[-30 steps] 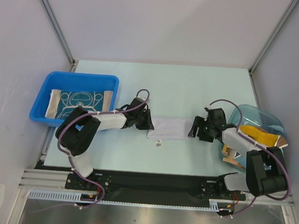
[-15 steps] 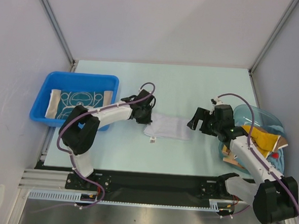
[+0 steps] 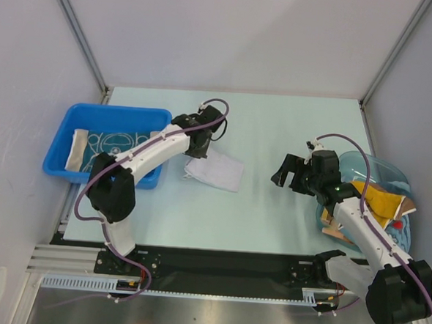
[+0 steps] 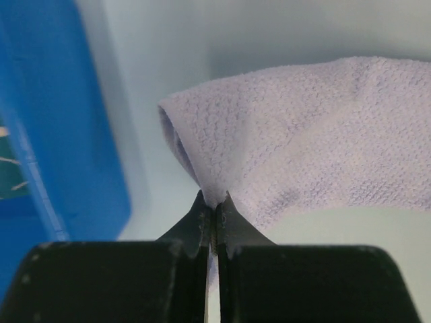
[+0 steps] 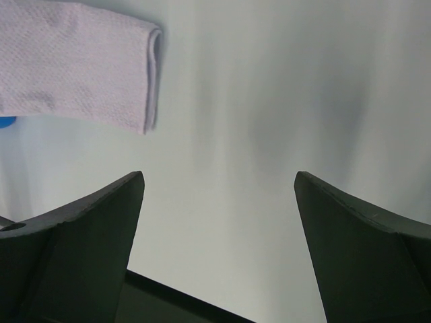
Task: Fold and stack the towels
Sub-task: Neatly place the folded towel into the bin
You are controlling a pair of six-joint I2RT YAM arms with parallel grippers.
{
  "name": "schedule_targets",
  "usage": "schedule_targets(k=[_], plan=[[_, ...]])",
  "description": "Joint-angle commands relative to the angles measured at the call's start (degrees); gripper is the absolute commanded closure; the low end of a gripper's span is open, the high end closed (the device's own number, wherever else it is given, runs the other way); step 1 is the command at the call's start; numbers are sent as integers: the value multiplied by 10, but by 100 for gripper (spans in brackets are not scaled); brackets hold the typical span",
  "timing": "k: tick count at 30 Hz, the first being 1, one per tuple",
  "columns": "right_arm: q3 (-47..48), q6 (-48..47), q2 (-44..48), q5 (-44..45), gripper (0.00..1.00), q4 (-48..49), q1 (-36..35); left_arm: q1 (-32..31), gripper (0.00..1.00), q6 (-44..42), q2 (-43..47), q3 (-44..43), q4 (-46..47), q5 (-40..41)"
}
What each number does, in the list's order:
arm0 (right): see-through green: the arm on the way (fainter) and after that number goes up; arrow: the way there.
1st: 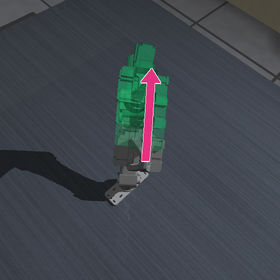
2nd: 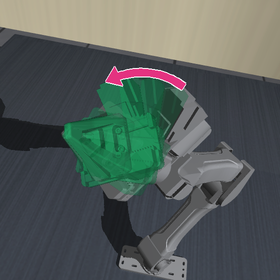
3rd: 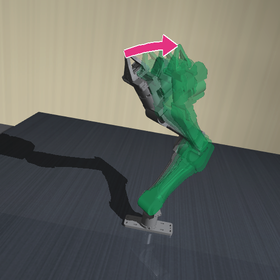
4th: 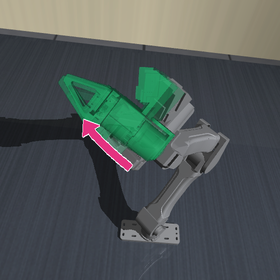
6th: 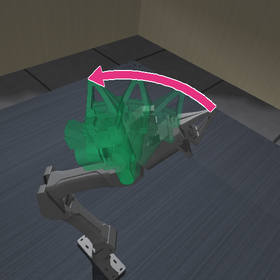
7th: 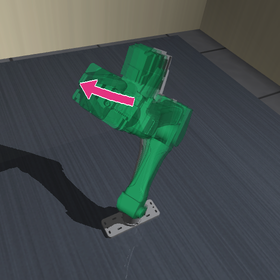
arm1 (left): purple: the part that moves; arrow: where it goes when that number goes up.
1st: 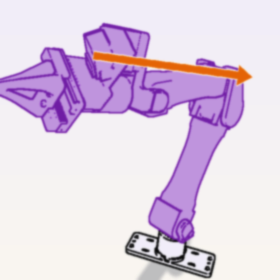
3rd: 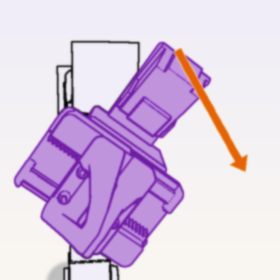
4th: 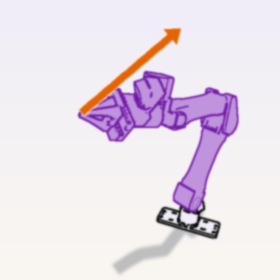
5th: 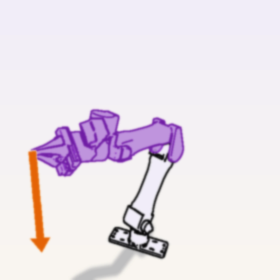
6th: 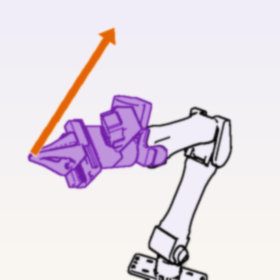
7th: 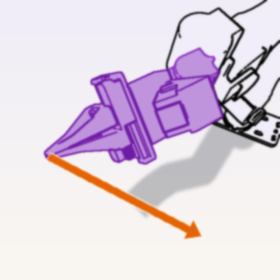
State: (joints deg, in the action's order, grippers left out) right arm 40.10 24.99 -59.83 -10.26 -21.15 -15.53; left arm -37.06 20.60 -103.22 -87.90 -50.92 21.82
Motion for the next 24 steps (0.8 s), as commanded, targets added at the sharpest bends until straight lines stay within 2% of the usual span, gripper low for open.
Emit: schedule_targets(k=[1, 9, 16, 24], plan=[[17, -5, -2, 6, 0, 5, -1, 40, 100, -65, 29, -28, -74, 88], [11, -4, -21, -1, 0, 23, 0, 155, 100, -169, 103, -15, -51, 142], [9, -12, -36, 0, 0, 33, 0, 269, 100, -204, 82, -38, -30, 182], [20, -16, -56, -1, 0, 47, 1, 349, 100, -259, 93, 20, 78, 134]])
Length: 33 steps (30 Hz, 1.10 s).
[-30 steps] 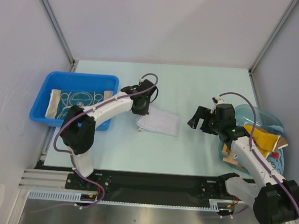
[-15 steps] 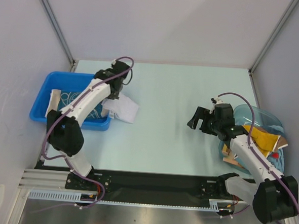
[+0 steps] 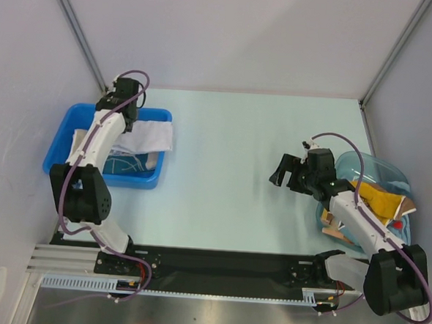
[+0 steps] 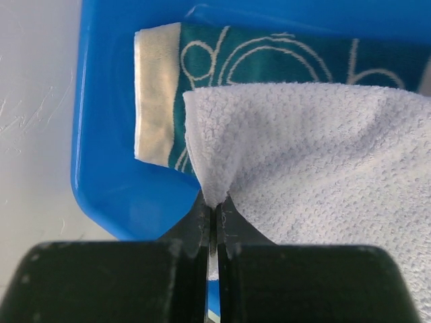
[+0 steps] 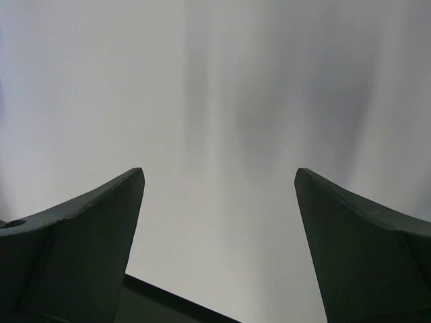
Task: Fold and stack the towels
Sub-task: Neatly place the folded towel into the bin
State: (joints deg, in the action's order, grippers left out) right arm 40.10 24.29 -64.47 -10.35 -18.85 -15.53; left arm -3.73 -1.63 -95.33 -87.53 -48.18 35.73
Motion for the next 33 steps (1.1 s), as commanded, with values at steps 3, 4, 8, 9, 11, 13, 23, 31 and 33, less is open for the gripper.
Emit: schedule_targets(k=[3, 4, 8, 9, 11, 13, 23, 31, 33], plan=[[30, -11, -23, -4, 0, 32, 0, 34, 99, -43, 5, 31, 72, -14], [31, -12, -26, -5, 0, 34, 1, 35, 100, -44, 1, 37, 80, -20], [38, -18, -38, -10, 0, 39, 1, 66, 100, -46, -42, 35, 86, -20], [38, -20, -43, -9, 0, 43, 1, 66, 100, -53, -54, 38, 98, -6], [40, -21, -49, -9, 0, 45, 1, 77, 100, -57, -67, 30, 100, -5], [39, -21, -56, -13, 0, 51, 1, 91, 100, -53, -82, 21, 100, -4], [58, -24, -102, -20, 0, 69, 6, 108, 90, -49, -161, -23, 96, 99], [75, -22, -107, -4, 0, 52, 5, 105, 22, 28, -167, -89, 30, 110], [92, -20, -102, 6, 0, 39, 0, 102, 19, 46, -145, -86, 36, 58]])
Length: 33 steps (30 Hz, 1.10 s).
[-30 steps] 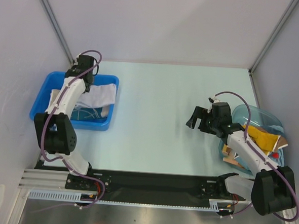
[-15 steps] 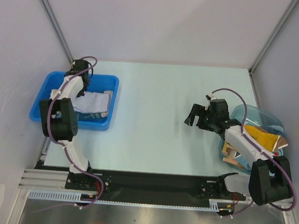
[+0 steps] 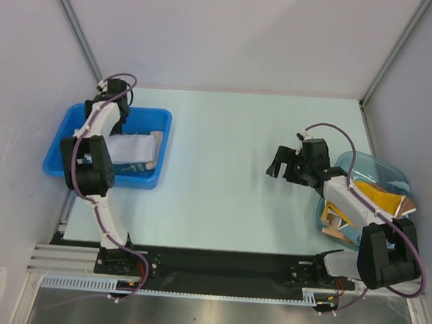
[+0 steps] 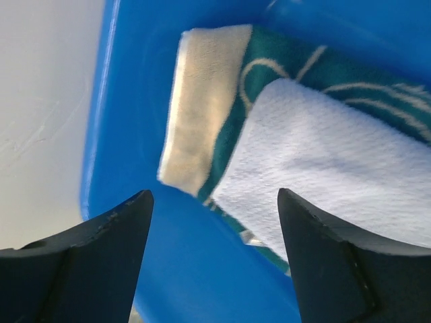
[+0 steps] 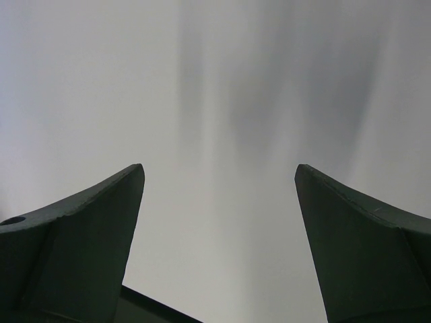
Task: Fold and stack the towels
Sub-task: Neatly place the folded towel into the bin, then grab crumpled towel
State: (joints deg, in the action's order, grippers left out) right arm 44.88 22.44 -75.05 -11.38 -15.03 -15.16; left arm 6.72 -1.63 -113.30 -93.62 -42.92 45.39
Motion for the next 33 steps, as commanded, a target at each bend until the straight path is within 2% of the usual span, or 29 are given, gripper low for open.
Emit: schedule_targets(k=[1, 2, 5, 7, 9, 10, 13, 14, 16, 18, 19, 21, 22, 23, 24, 27, 30, 33], plan=[[49, 0, 5, 21, 0, -3, -7, -3, 20, 54, 42, -22, -11, -75], [52, 1, 8, 24, 0, -11, -7, -6, 20, 65, 48, -12, -2, -149], [80, 2, 5, 42, 0, -38, -11, -29, 21, 73, 96, 23, 26, -262], [125, 11, -8, 93, 0, -71, -11, -63, 20, 77, 122, 34, 34, -285], [152, 13, -16, 148, 0, -119, -10, -88, 19, 91, 158, 38, 39, -379], [169, 13, -23, 212, 0, -137, -3, -115, 19, 91, 169, 35, 37, -416], [220, 29, -43, 323, 0, -217, 40, -199, 16, 88, 206, 24, 22, -415], [233, 33, -48, 330, 0, -224, 59, -221, 14, 98, 217, 23, 18, -395], [231, 57, -48, 342, 0, -228, 95, -278, 0, 102, 260, 33, 27, -364], [217, 68, -46, 355, 0, -219, 147, -315, 0, 116, 314, 65, 63, -369], [213, 83, -49, 383, 0, -228, 181, -320, 0, 126, 335, 95, 96, -400], [211, 96, -53, 408, 2, -239, 209, -322, 0, 146, 386, 128, 134, -436], [208, 105, -53, 411, 4, -244, 223, -322, 0, 148, 399, 147, 153, -480], [203, 147, -52, 413, 8, -257, 239, -321, 0, 159, 407, 171, 173, -494], [195, 165, -47, 391, 9, -262, 283, -319, 0, 159, 410, 174, 171, -511], [186, 247, -43, 364, 12, -280, 334, -320, 0, 153, 398, 166, 140, -526], [189, 300, -55, 375, 12, -302, 356, -320, 0, 147, 388, 170, 135, -545], [176, 312, -63, 367, 11, -295, 376, -321, 0, 147, 387, 174, 131, -558]])
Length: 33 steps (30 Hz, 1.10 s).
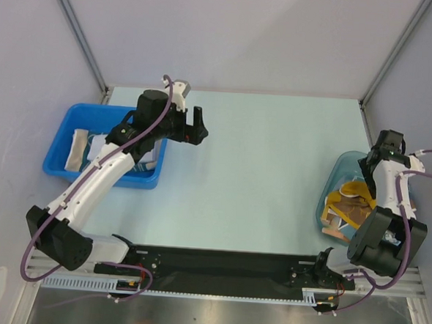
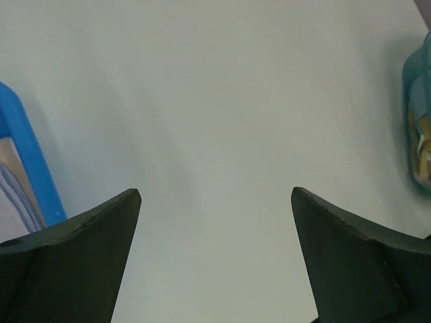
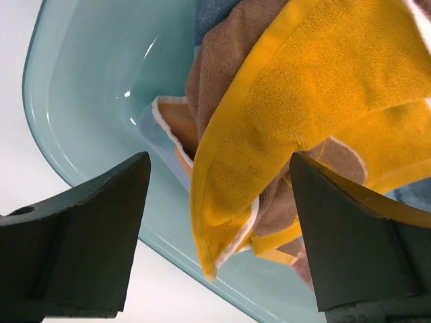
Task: Fold and stack the towels
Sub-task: Grab crumpled towel, then move the towel to the center of the board
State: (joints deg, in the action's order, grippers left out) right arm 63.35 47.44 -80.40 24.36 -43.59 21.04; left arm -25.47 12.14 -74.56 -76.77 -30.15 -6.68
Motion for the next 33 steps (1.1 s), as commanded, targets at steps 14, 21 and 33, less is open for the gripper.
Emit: schedule_targets(k=[14, 21, 33], plan=[[-24, -7, -2, -70, 77, 64, 60, 0, 11, 27, 15, 29, -1, -3], [167, -92, 47, -229, 90, 31, -11, 1, 10, 20, 35, 45, 10, 34], [272, -103, 47, -447, 97, 148, -329, 27, 0, 53, 77, 49, 13, 1]])
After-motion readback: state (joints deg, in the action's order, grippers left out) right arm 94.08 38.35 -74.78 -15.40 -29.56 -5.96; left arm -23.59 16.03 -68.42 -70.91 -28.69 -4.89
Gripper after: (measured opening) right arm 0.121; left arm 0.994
